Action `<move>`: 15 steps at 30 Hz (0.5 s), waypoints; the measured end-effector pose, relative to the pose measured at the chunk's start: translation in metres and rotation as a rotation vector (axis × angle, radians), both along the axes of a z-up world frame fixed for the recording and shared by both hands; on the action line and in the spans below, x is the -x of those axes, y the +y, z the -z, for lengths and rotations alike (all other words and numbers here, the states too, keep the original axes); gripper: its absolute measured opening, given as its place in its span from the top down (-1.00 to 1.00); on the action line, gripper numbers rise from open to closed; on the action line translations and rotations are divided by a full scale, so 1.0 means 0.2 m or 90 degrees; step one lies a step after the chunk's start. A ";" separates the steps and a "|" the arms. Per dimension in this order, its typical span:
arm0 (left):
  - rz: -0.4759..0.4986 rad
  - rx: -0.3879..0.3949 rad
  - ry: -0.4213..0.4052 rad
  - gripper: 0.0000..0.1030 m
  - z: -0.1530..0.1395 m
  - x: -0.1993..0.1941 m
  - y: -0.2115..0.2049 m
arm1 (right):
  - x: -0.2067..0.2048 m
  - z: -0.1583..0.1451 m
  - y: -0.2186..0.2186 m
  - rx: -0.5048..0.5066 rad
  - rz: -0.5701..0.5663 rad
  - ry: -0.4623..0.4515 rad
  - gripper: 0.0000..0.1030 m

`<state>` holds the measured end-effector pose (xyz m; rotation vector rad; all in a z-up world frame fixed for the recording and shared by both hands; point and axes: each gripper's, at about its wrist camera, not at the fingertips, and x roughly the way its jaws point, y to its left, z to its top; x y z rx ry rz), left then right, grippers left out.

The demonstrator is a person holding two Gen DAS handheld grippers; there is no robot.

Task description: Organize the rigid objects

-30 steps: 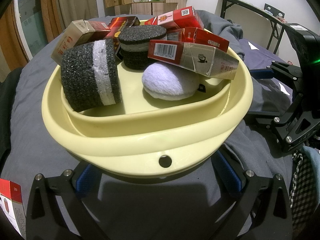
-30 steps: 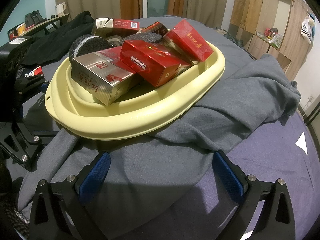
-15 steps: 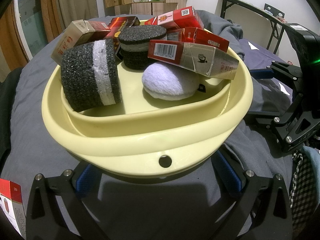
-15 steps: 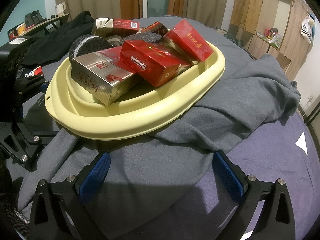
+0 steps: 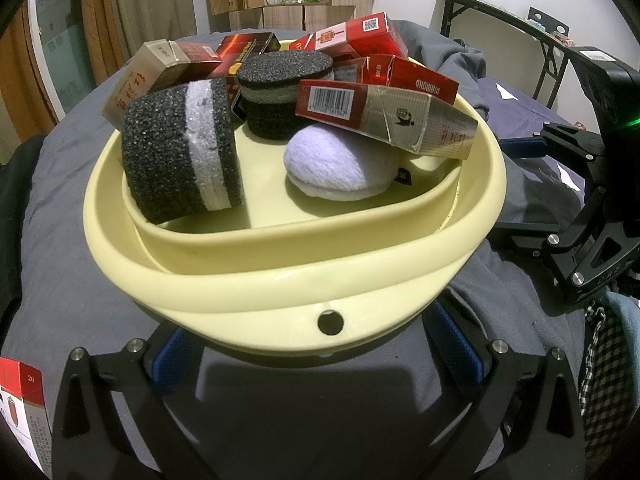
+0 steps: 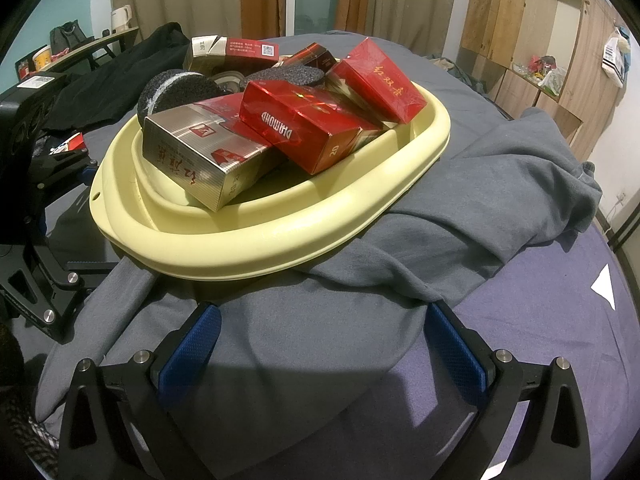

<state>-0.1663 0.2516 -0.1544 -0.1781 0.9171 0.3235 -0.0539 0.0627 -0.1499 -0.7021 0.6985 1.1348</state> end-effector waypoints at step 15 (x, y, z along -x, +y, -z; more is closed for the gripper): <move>0.000 0.000 0.000 -1.00 0.00 0.00 0.00 | 0.00 0.00 0.00 0.000 0.000 0.000 -0.99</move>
